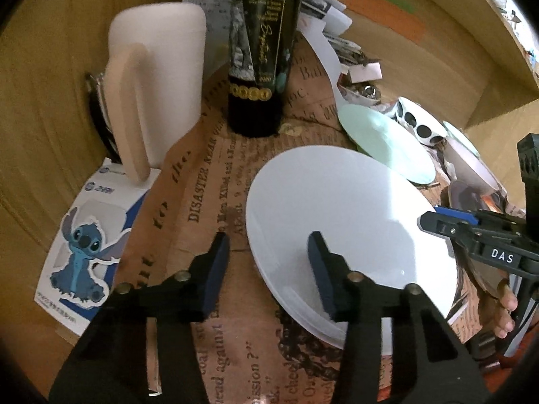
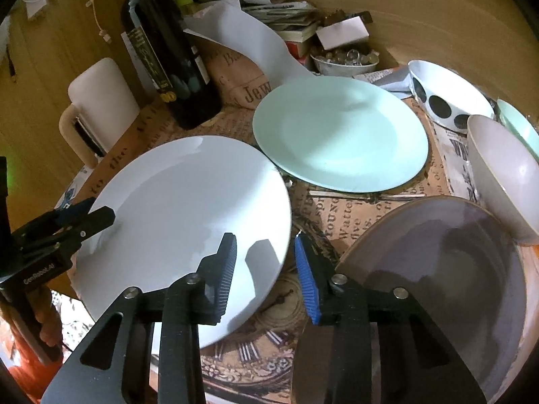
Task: Organize plates and bowls
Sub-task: 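Move both tools to the white plate and close on its rim, then lift the white plate with both tools and carry it over the dark plate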
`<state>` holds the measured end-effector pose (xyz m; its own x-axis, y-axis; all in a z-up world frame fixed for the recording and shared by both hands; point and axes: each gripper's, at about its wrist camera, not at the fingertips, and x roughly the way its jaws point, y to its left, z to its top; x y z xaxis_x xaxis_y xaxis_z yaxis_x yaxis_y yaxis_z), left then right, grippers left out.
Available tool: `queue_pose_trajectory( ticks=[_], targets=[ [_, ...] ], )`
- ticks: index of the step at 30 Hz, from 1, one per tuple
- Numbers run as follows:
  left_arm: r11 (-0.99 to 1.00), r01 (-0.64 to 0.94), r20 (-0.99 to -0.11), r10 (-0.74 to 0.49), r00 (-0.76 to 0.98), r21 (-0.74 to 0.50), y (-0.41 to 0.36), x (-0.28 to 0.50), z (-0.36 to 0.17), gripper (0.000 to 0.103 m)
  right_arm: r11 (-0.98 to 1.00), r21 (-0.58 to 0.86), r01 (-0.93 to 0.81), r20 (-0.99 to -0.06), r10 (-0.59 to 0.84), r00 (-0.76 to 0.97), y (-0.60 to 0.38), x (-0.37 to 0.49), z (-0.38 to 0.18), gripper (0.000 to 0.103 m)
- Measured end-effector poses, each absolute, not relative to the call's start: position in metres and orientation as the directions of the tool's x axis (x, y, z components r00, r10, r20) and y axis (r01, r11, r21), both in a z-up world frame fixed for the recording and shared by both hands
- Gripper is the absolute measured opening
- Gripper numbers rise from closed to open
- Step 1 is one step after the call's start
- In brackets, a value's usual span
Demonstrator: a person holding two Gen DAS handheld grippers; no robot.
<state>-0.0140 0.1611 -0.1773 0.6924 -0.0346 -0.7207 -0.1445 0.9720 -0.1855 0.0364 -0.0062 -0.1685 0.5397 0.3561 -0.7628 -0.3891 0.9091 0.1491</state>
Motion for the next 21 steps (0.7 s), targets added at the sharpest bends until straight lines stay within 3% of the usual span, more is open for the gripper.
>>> queue_pose_trajectory(
  ticks=[6, 21],
  targets=[
    [0.971, -0.109, -0.728, -0.083, 0.680, -0.212, 0.160, -0.011, -0.182, 0.033, 0.914, 0.151, -0.376, -0.771, 0.347, 0.534, -0.003, 0.040, -0.173, 0.027],
    [0.978, -0.123, -0.738, -0.042, 0.674, -0.168, 0.152, -0.014, -0.175, 0.032, 0.913, 0.151, -0.379, -0.758, 0.353, 0.549, -0.005, 0.035, -0.171, 0.027]
  ],
)
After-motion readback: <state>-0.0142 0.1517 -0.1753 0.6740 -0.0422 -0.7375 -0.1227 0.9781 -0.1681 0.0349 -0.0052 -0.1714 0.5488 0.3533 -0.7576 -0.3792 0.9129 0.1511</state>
